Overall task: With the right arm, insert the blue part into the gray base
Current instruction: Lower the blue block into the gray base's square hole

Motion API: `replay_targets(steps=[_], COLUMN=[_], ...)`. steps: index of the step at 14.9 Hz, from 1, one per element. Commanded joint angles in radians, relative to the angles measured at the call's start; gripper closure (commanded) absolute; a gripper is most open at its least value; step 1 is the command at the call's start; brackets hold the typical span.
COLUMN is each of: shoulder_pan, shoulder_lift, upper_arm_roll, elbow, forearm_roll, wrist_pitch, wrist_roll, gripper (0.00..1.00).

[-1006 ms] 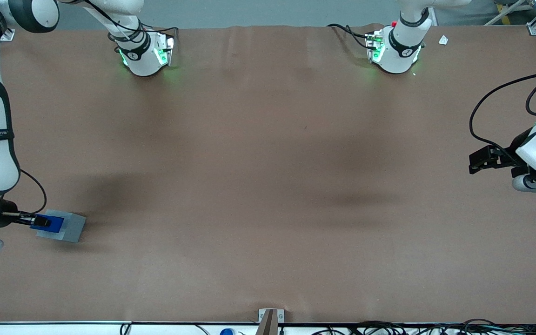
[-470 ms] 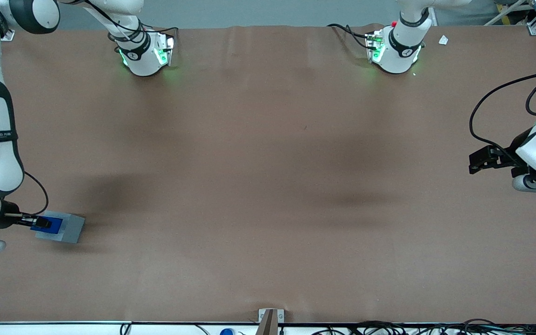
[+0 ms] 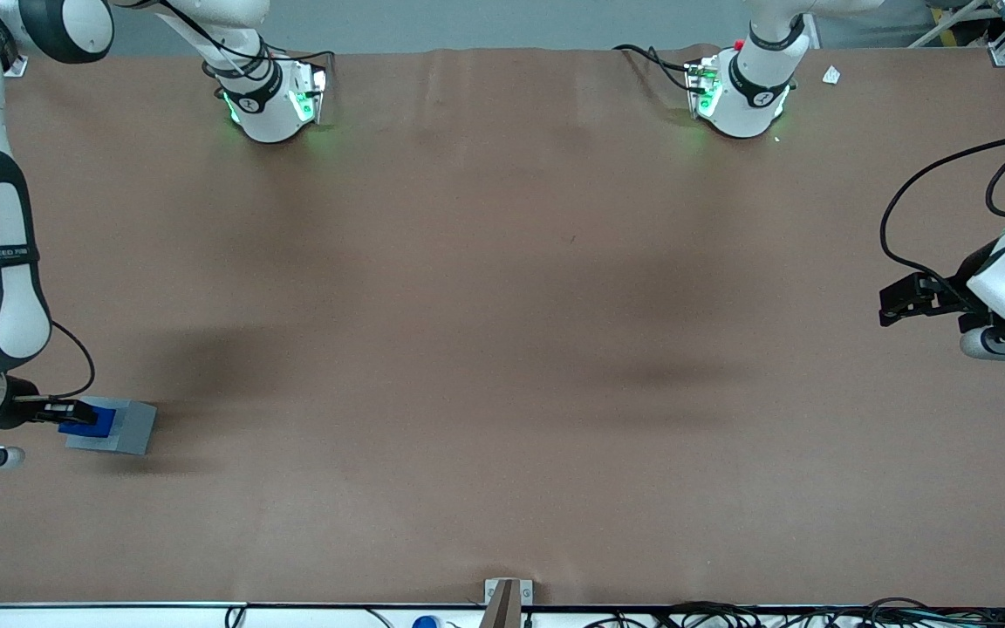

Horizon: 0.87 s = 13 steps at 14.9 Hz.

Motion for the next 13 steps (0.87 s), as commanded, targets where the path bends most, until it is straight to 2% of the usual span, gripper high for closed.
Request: replay_targets(steps=[1,6,7,8,10,13], shoulder_pan=[0.0,-0.002,0.0,0.006,0.009,0.003], shoulder_lift=[-0.002,0.006,0.006,0.006,0.003,-0.01], upper_arm_roll=[0.005,0.005,0.005,0.005,0.005,0.007], elbow=[-0.024,-0.037,-0.035,-0.035,-0.031,-0.023], forearm_roll=[-0.01,-0.011,-0.011,-0.01,0.003,0.006], wrist_pitch=[0.016,0.026,0.026,0.025,0.022,0.016], wrist_roll=[-0.021,-0.008,-0.008,-0.007,0.018,0.018], gripper=[1.0,0.98,0.84,0.44,0.0,0.0])
